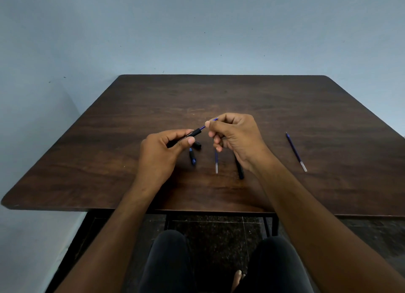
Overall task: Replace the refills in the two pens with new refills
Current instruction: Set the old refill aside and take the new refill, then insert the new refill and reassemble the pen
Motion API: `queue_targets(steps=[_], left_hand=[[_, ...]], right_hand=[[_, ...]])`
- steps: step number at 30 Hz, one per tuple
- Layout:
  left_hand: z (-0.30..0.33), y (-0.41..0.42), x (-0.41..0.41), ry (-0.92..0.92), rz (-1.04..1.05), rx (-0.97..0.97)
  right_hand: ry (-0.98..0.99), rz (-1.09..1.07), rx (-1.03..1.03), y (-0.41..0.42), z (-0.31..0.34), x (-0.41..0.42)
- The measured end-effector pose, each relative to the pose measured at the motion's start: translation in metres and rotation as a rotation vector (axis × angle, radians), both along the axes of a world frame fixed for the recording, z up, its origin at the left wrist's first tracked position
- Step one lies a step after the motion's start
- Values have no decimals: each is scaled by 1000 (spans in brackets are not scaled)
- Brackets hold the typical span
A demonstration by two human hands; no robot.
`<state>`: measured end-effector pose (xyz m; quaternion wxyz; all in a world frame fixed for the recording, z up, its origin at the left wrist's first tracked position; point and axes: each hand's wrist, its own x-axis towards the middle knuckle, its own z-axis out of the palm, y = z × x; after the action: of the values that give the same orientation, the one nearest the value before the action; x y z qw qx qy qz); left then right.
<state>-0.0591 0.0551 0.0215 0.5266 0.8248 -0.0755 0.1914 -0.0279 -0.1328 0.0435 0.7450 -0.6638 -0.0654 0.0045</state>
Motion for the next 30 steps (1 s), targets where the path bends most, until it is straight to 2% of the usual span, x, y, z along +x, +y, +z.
queue_targets(steps=[4, 7, 12, 16, 21, 27, 30], left_hand=[[4, 10, 4, -49, 53, 34], [-2, 18, 7, -47, 85, 27], [-14, 22, 8, -54, 137, -31], [-16, 20, 7, -76, 116, -39], [-20, 22, 9, -59, 96, -14], [-25, 24, 12, -26, 78, -86], [-27, 25, 13, 2, 76, -131]], right_hand=[[-6, 54, -27, 8, 3, 3], [22, 98, -126, 7, 5, 5], [154, 74, -466, 11, 4, 1], [172, 90, -927, 32, 10, 1], [205, 19, -1200, 51, 13, 4], [309, 27, -1111, 54, 16, 4], [369, -18, -787, 43, 10, 2]])
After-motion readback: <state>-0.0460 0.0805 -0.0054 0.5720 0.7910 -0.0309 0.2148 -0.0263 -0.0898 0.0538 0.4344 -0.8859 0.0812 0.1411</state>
